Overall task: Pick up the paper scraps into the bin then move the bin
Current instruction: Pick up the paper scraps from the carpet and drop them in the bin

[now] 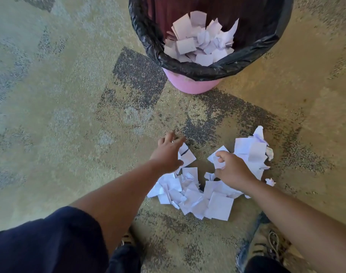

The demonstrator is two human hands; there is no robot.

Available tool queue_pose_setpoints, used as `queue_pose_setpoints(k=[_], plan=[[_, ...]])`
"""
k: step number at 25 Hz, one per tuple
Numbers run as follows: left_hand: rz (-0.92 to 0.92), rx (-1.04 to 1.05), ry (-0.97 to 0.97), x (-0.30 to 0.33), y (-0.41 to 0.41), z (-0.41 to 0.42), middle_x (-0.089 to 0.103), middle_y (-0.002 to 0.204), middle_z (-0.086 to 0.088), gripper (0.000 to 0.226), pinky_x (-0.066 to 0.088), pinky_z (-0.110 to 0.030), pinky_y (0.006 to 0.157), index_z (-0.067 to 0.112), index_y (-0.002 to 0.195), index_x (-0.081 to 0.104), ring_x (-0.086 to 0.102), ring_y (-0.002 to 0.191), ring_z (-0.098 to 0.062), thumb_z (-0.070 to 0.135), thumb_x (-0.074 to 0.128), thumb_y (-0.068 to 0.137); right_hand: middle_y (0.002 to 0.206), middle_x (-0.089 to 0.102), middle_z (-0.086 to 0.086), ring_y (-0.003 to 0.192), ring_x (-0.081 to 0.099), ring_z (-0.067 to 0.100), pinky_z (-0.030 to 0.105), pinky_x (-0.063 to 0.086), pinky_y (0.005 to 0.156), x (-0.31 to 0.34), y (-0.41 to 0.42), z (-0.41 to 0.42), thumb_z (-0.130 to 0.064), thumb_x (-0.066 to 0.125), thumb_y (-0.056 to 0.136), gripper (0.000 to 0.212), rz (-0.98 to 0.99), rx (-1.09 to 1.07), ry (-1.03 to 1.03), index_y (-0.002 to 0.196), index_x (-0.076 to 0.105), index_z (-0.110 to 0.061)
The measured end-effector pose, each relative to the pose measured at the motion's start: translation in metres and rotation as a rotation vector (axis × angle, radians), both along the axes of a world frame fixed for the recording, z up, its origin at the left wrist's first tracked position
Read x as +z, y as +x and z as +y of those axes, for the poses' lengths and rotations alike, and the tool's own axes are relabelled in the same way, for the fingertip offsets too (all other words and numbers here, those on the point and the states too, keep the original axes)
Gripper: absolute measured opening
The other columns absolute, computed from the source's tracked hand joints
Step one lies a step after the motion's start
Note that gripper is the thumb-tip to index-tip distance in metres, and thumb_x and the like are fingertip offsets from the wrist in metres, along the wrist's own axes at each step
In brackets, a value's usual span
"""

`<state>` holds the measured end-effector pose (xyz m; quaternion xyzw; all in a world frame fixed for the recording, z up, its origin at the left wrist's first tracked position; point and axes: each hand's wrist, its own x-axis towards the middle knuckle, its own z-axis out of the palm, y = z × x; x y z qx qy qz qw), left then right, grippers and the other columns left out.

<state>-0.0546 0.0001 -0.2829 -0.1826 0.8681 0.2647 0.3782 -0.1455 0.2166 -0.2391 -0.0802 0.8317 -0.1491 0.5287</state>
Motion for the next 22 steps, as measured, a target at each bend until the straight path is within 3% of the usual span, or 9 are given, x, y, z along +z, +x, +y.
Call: queue_pose_setpoints(k=[3,6,10,12,15,19,22], plan=[[0.004,-0.07,-0.04,-0.01,0.008,0.005,0.024,0.152,-0.009,0.092,0.055,-0.052,0.097,0.03,0.148,0.033,0.034,0.133,-0.037,0.014,0.085,0.075,0.147,0.05,0.012,0.125,0.056,0.03,0.038,0.047,0.099,-0.012,0.013,-0.004,-0.023,0.066,0.088,0.066,-0.008,0.134,0.01,0.15,0.042,-0.018],[0.081,-0.051,-0.031,-0.015,0.014,0.003,0.036,0.134,-0.008,0.065,0.057,-0.047,0.09,0.021,0.133,0.045,0.052,0.114,-0.033,-0.003,0.075,0.08,0.152,0.043,0.009,0.13,0.053,0.028,0.041,0.046,0.103,-0.019,0.025,-0.016,-0.022,0.064,0.09,0.068,-0.054,0.101,-0.043,0.153,0.038,-0.019],[0.083,0.084,0.025,-0.013,0.015,-0.001,0.052,0.122,-0.007,0.031,0.055,-0.043,0.083,0.013,0.112,0.059,0.062,0.1,-0.031,0.004,0.073,0.086,0.155,0.038,0.006,0.131,0.052,0.029,0.046,0.047,0.104,-0.03,0.038,-0.03,-0.02,0.065,0.091,0.068,-0.06,0.043,-0.064,0.153,0.036,-0.019],[0.083,0.11,0.025,-0.014,0.017,-0.004,0.062,0.113,-0.007,0.024,0.054,-0.039,0.078,0.016,0.105,0.058,0.063,0.096,-0.03,0.003,0.068,0.087,0.154,0.04,0.005,0.134,0.049,0.029,0.044,0.046,0.106,-0.036,0.046,-0.043,-0.021,0.068,0.089,0.071,-0.064,-0.021,-0.079,0.153,0.037,-0.02],[0.072,0.153,0.027,-0.013,0.021,-0.007,0.07,0.105,-0.003,0.026,0.047,-0.031,0.068,0.022,0.106,0.06,0.063,0.087,-0.023,0.005,0.065,0.087,0.131,0.057,0.006,0.117,0.059,0.029,0.043,0.051,0.098,-0.046,0.056,-0.063,-0.02,0.081,0.078,0.069,-0.016,-0.218,-0.125,0.14,0.049,-0.018],[0.069,0.185,0.073,-0.007,0.032,-0.008,0.072,0.102,-0.002,0.016,0.05,-0.03,0.068,0.022,0.102,0.075,0.067,0.087,-0.024,0.014,0.065,0.092,0.1,0.061,0.005,0.085,0.059,0.025,0.035,0.051,0.075,-0.057,0.063,-0.074,-0.011,0.08,0.078,0.036,-0.048,-0.429,-0.087,0.107,0.058,-0.018],[0.165,0.32,0.011,0.002,0.044,-0.017,0.069,0.105,-0.004,0.014,0.052,-0.033,0.073,0.015,0.105,0.074,0.066,0.09,-0.027,0.019,0.066,0.095,0.085,0.066,0.002,0.081,0.062,0.025,0.031,0.05,0.069,-0.058,0.069,-0.073,-0.009,0.07,0.084,0.011,-0.026,-0.421,-0.078,0.086,0.064,-0.017]])
